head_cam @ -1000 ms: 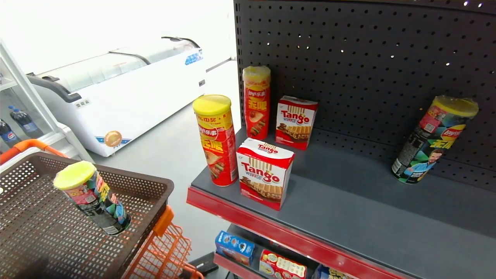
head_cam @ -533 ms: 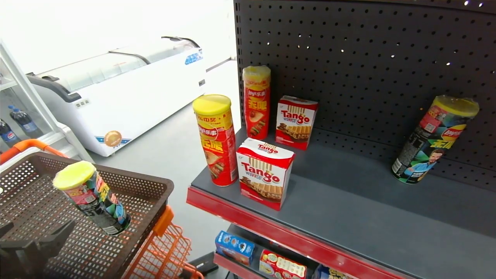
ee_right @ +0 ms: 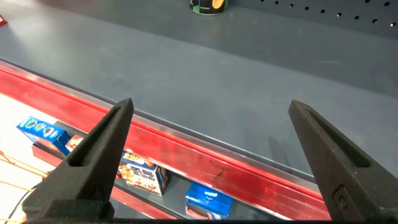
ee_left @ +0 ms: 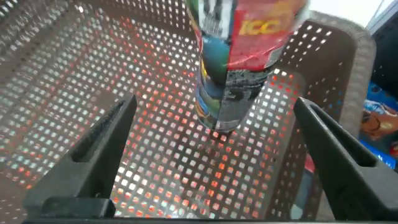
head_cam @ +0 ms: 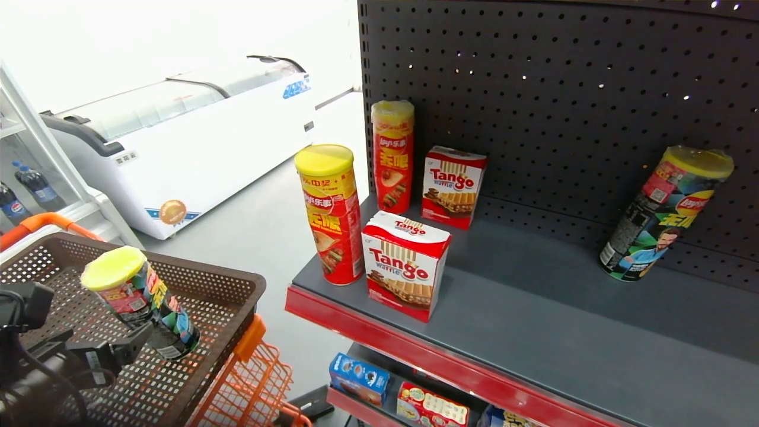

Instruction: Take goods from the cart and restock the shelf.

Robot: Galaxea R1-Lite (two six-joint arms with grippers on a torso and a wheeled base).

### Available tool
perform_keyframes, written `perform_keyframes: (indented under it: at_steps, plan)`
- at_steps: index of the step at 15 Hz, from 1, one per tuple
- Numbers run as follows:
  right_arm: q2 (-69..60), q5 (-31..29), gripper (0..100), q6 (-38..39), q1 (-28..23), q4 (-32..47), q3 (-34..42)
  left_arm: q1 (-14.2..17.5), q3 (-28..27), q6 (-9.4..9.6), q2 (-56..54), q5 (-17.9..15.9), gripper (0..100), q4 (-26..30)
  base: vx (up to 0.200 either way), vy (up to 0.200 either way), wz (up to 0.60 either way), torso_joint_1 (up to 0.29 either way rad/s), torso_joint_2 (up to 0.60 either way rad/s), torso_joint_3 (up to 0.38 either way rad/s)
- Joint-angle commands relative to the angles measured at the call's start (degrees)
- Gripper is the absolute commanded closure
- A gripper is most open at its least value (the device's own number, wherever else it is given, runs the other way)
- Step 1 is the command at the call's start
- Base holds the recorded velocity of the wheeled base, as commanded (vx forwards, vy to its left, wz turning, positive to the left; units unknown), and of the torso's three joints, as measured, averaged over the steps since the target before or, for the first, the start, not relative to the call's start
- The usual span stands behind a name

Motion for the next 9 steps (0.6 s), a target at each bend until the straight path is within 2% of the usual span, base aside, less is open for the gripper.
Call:
perform_keyframes:
  at_steps: [1, 2, 3, 6, 9]
  plan:
    - [0.07, 0.0, 0, -0.04, 0.0, -0.02, 0.0, -0.04, -1.41, -1.44, 7.97, -0.01, 0, -2.11, 0.0, 0.0, 0.0, 0.0, 0.0, 0.0]
    - [0.07, 0.0, 0, -0.04, 0.0, -0.02, 0.0, -0.22, -2.64, -3.02, 9.64, -0.01, 0, -3.69, 0.0, 0.0, 0.0, 0.0, 0.0, 0.0]
    - [0.07, 0.0, 0, -0.04, 0.0, -0.02, 0.0, -0.48, -3.78, -3.81, 11.04, -0.01, 0, -4.84, 0.0, 0.0, 0.0, 0.0, 0.0, 0.0]
    - [0.07, 0.0, 0, -0.04, 0.0, -0.02, 0.0, -1.1, -6.68, -3.9, 14.21, -0.01, 0, -7.47, 0.0, 0.0, 0.0, 0.0, 0.0, 0.0]
    - [0.07, 0.0, 0, -0.04, 0.0, -0.02, 0.0, -2.15, -9.23, -3.72, 17.02, -0.01, 0, -7.82, 0.0, 0.0, 0.0, 0.0, 0.0, 0.0]
